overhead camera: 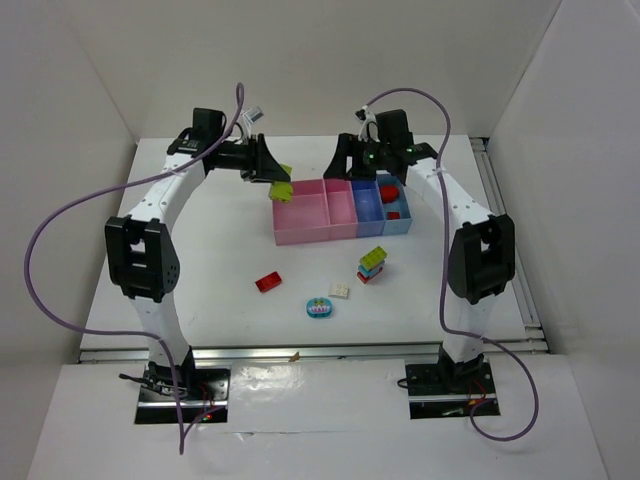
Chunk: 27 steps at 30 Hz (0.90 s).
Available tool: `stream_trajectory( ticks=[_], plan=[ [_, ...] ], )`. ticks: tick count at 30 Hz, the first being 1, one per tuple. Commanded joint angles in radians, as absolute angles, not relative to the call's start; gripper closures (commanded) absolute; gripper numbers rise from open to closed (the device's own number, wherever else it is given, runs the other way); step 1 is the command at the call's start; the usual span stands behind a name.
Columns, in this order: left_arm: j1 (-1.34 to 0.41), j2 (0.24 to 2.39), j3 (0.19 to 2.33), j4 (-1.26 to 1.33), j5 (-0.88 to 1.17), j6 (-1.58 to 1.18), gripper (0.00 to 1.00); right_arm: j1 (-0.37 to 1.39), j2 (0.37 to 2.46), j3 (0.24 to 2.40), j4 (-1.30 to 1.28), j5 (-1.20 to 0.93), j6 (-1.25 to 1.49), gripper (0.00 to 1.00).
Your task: Sort the legos into containers by color
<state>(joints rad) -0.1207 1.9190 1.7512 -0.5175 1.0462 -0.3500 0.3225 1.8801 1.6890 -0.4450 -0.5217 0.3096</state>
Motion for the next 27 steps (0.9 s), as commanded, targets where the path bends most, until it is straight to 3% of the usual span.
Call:
stream_trajectory(
  ticks=[1,8,18,27],
  plan=[
    [-0.124,1.922,1.81,-0.574,0.934,-0.38,1.0,0.318,1.902,1.778,-0.515,-0.367,0.331,0.23],
    [-0.124,1.804,1.652,-0.548,0.729,-0.543,1.0,0.318,1.913,1.844,-0.701,-0.163,0.345,0.23],
    [-0.124,1.825,1.729,-0.649,0.681,-0.511,1.0,0.327,1.971,1.92,-0.795,-0.147,0.322,0.26],
    [-0.137,1.778,1.611,-0.499,1.095,-0.468,1.0,0.302,1.898,1.815,-0.637,-0.538,0.281,0.26]
  ],
)
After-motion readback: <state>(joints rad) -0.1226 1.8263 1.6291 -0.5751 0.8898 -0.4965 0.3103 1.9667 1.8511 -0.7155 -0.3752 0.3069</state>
